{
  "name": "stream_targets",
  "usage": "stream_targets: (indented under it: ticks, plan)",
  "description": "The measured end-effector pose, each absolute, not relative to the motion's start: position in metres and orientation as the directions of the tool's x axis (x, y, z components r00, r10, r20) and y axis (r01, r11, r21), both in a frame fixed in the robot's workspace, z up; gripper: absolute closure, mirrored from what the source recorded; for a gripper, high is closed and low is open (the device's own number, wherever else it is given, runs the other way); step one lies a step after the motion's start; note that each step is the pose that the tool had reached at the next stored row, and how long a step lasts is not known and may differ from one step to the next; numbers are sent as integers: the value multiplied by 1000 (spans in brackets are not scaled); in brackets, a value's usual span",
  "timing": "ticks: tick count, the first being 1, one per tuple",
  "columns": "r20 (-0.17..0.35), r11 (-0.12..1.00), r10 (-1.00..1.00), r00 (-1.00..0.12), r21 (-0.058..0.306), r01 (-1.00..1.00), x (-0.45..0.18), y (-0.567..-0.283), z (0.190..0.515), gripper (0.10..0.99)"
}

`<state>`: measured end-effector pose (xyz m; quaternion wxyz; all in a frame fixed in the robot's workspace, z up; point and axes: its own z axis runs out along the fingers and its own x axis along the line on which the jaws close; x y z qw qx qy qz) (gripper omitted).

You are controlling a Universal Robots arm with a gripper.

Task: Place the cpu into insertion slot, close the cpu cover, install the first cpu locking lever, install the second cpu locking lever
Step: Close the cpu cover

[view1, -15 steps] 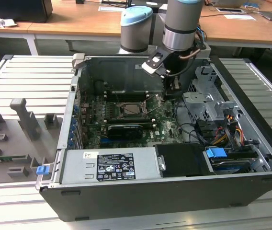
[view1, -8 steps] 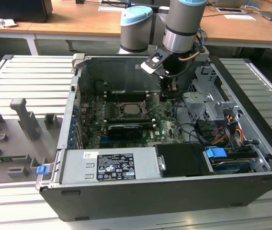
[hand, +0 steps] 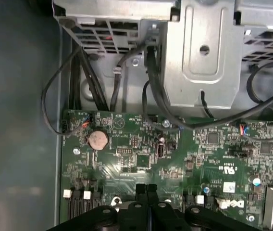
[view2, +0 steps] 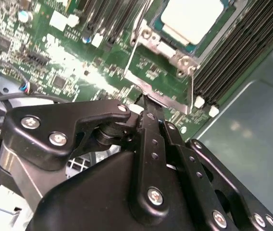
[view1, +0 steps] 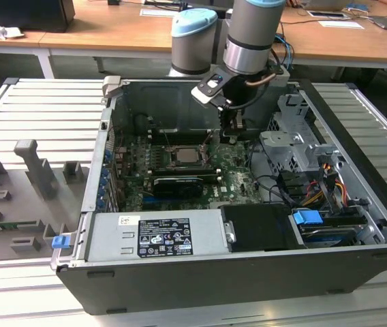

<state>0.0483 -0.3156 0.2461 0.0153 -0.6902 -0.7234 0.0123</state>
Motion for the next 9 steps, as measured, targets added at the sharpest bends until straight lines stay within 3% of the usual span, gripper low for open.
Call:
stream_targets:
  ticks: [9]
  plan:
    - [1,47,999,-47,-3,999,13,-316,246,980]
